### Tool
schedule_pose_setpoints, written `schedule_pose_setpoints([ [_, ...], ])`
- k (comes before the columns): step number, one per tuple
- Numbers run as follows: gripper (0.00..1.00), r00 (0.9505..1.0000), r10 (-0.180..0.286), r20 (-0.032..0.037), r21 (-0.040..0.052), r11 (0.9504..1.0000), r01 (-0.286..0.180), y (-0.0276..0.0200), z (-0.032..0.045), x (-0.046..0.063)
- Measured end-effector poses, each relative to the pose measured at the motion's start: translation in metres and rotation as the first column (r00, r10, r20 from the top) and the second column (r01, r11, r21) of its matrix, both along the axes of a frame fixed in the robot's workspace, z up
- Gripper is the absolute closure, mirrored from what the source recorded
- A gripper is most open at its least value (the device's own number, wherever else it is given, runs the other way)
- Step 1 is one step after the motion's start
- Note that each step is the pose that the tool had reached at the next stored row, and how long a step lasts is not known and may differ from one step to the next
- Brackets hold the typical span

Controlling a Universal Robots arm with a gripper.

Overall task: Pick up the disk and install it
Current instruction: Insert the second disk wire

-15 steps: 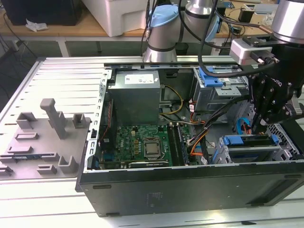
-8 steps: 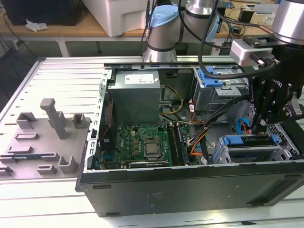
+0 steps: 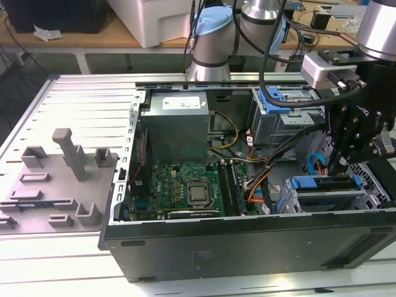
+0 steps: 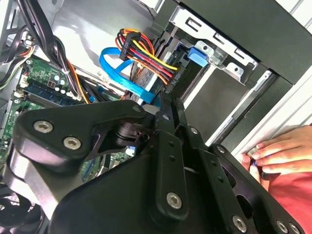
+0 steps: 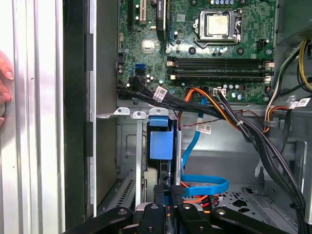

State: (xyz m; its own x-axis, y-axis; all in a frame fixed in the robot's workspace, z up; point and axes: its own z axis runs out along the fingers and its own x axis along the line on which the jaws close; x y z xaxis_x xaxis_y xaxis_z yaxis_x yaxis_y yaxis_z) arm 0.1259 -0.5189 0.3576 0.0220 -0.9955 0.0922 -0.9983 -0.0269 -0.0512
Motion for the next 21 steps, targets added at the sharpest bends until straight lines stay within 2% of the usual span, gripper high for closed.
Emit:
schedule_pose_setpoints([
  [3,0.84,1.0,0.0,0.0,0.0021,1.0,0.0,-0.0001,0.0,0.0],
  [6,0.84,1.0,0.0,0.0,0.0094,1.0,0.0,-0.0001,-0.0001,0.0],
  [9,0.84,1.0,0.0,0.0,0.0128,0.9999,0.0,-0.0001,-0.0004,0.0],
  [21,0.84,1.0,0.0,0.0,0.0185,0.9998,0.0,-0.0012,-0.003,0.0],
])
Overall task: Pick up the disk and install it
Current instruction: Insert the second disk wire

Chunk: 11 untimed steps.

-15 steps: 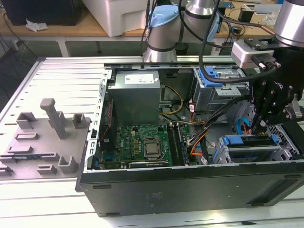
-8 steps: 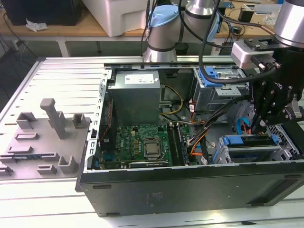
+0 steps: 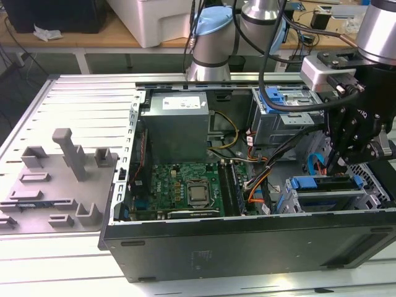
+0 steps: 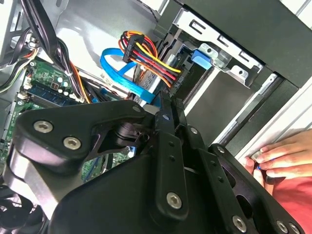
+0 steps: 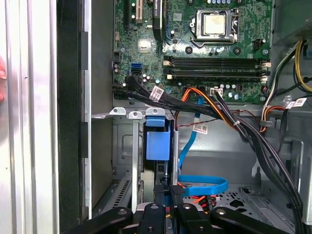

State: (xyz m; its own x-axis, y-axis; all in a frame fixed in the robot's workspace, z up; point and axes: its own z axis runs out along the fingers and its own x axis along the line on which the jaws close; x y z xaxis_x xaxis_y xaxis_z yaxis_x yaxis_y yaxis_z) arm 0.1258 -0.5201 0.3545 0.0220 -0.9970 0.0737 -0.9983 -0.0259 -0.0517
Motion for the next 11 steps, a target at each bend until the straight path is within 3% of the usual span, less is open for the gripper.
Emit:
schedule_pose_setpoints([
  [11,0.84,1.0,0.0,0.0,0.0025,1.0,0.0,-0.0026,-0.0018,0.0],
])
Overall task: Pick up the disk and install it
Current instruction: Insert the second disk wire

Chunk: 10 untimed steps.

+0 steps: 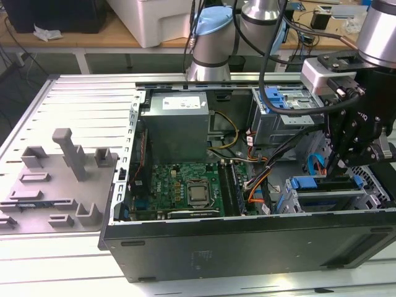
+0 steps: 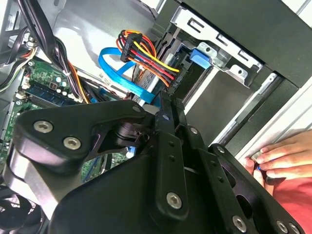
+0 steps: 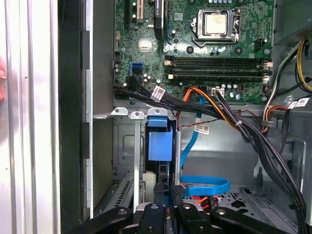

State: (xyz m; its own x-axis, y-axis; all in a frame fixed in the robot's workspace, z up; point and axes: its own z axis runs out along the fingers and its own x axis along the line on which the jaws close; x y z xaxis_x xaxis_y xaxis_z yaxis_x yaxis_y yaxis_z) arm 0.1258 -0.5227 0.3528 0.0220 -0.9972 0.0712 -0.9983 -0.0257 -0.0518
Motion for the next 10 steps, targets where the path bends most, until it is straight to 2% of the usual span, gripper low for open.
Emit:
schedule_pose_setpoints([
  [10,0.84,1.0,0.0,0.0,0.0032,1.0,0.0,-0.0004,-0.0021,0.0],
])
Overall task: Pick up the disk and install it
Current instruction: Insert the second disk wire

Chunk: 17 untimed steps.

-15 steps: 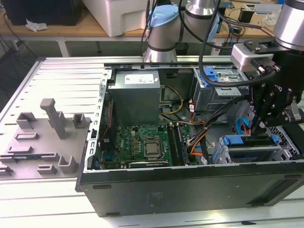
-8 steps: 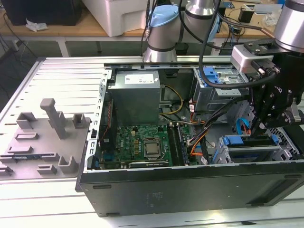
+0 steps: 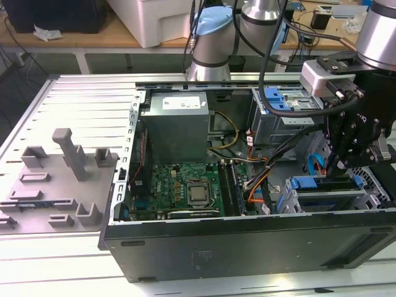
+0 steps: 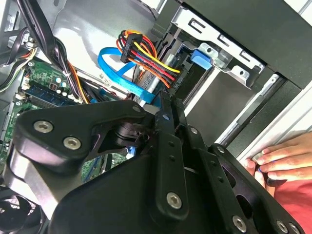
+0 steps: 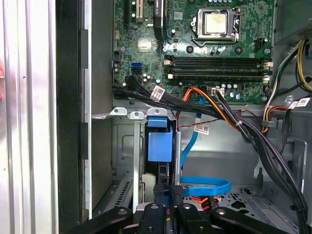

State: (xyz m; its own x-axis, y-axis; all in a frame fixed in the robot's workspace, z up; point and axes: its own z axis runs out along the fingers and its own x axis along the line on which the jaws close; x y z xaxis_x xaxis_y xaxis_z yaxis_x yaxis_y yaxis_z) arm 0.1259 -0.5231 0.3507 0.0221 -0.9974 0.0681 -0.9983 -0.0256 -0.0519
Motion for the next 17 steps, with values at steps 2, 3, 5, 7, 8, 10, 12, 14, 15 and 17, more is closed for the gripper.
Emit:
schedule_pose_setpoints([
  [2,0.84,1.0,0.0,0.0,0.0001,1.0,0.0,0.0,0.0,0.0001],
  [3,0.84,1.0,0.0,0.0,0.0002,1.0,0.0,0.0,-0.0001,0.0004],
  [5,0.84,1.0,0.0,0.0,0.0,1.0,0.0,0.0,0.0,0.0007],
  [7,0.84,1.0,0.0,0.0,-0.0002,1.0,0.0,0.0,-0.0001,0.0008],
  [8,0.84,1.0,0.0,0.0,-0.0002,1.0,0.0,0.0,-0.0004,0.0008],
  [10,0.84,1.0,0.0,0.0,-0.0001,1.0,0.0,0.0,-0.0008,0.0008],
  [12,0.84,1.0,0.0,0.0,-0.0001,1.0,0.0,0.0,-0.0011,0.0008],
  [14,0.84,1.0,0.0,0.0,0.0,1.0,0.0,0.0,-0.0013,0.0008],
  [15,0.84,1.0,0.0,0.0,0.0,1.0,0.0,0.0,-0.0015,0.0008],
  [17,0.84,1.0,0.0,0.0,-0.0001,1.0,0.0,0.0,-0.004,0.0008],
])
